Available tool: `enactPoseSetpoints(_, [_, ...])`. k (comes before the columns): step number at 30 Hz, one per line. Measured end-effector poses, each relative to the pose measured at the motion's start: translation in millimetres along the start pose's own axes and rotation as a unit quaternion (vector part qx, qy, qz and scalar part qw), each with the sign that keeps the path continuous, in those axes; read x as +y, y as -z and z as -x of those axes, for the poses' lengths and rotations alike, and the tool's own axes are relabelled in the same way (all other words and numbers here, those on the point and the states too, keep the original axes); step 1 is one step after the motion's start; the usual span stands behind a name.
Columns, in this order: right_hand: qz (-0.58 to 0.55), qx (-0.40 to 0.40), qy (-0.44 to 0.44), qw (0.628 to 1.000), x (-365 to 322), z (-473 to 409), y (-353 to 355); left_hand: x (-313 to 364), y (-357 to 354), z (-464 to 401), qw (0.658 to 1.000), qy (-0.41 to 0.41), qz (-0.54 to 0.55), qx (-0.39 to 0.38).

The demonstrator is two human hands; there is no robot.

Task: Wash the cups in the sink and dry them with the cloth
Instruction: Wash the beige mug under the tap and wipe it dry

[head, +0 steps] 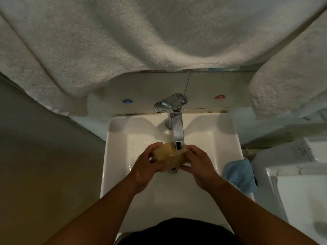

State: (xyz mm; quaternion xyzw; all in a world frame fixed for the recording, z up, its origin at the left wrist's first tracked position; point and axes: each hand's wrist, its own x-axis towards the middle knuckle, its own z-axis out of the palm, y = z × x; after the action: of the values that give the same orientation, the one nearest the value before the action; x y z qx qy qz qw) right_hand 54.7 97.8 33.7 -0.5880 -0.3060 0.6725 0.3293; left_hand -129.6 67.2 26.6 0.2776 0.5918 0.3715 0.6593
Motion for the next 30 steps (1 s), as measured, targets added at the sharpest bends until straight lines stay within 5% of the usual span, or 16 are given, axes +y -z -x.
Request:
enactPoseSetpoints(6, [0.003,-0.041,0.021,0.999,-2.1,0.7,5.8,11.1,-2.3,4.4,0.985,0.152,0.079,-0.038])
enactPoseSetpoints(11, [0.219,0.055,0.117,0.967,9.5,-12.0,4.1,11.0,-11.8,-3.6,0.975,0.136,0.165,0.063])
enactPoseSetpoints(15, [0.249,-0.031,0.159,0.955,-3.7,1.2,-10.8,7.1,-12.3,-5.9,0.972,0.144,0.151,0.105])
enactPoseSetpoints(18, [0.302,0.009,0.189,0.934,-3.0,0.2,-19.6,7.0,-15.4,-1.9,0.977,0.15,0.126,0.088])
enactPoseSetpoints(24, [0.327,0.042,0.2,0.923,-2.4,-8.0,-14.9,6.8,-16.5,3.3,0.98,0.15,0.111,0.075])
enactPoseSetpoints(30, [0.255,0.004,0.134,0.958,10.2,-15.1,-12.5,4.0,-10.7,4.7,0.982,0.155,0.083,0.068])
